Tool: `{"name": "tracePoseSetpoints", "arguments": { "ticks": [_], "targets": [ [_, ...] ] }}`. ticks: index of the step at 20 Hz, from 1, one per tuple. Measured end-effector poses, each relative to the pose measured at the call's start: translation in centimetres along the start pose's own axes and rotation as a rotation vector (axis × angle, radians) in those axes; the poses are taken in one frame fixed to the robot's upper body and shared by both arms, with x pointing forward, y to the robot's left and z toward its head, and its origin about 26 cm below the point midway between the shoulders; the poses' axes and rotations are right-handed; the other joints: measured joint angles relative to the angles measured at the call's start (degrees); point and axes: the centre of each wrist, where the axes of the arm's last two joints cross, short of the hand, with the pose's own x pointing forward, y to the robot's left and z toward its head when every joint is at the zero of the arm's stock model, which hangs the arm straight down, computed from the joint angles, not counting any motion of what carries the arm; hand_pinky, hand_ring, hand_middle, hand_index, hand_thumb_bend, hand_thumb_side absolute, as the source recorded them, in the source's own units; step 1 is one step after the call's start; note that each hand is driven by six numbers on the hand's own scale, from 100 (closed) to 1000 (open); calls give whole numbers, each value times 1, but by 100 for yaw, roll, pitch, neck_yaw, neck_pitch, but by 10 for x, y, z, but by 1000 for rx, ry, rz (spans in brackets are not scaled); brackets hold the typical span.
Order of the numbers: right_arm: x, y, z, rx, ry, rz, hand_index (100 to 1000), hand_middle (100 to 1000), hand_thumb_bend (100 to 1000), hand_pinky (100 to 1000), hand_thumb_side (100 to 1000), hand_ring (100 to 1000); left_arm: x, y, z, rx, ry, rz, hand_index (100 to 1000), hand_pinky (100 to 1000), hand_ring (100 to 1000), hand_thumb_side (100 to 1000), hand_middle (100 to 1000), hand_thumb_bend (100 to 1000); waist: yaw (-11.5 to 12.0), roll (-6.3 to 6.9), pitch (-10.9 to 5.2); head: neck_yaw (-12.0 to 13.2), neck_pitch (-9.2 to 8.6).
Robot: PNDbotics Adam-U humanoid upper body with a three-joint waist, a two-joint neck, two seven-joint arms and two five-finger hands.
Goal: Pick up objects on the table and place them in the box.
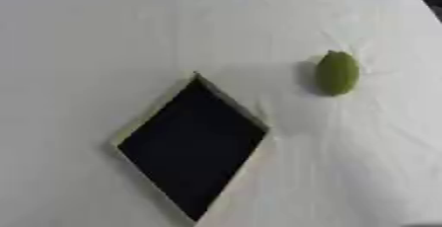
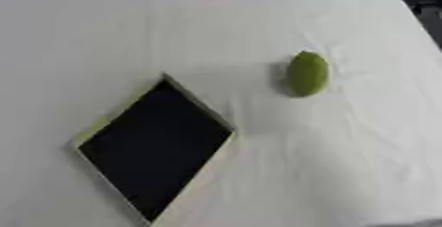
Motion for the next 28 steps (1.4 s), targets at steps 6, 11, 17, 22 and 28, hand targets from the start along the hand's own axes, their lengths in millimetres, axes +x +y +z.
{"name": "tracePoseSetpoints", "arguments": {
  "ticks": [6, 11, 17, 22, 28],
  "targets": [
    [0, 0, -3, 10, -9, 10, 759, 694, 100, 666, 479, 663, 0, 0, 0, -4, -1, -1, 662, 509, 594, 453, 601, 100, -2, 15, 76, -2, 41],
    [1, -1, -5, 28, -8, 29, 762, 699, 100, 678, 459, 671, 0, 1, 1, -10, 2, -4, 661, 507, 594, 459, 602, 100, -2, 43, 125, -5, 43],
    [3, -6, -19, 89, -29, 94, 781, 749, 100, 719, 305, 729, 0, 2, 2, -14, 3, -5, 661, 507, 594, 459, 602, 100, 3, 41, 142, -22, 52],
    [0, -12, -36, 206, -36, 197, 818, 806, 100, 767, 167, 801, 0, 2, 2, -18, 4, -3, 662, 507, 594, 460, 603, 100, 54, 15, 141, -51, 94],
    [3, -15, -57, 408, -85, 357, 846, 838, 100, 798, 100, 837, 0, 2, 2, -21, 5, 0, 662, 508, 594, 461, 603, 100, 104, -22, 141, -90, 102]
  ]
}}
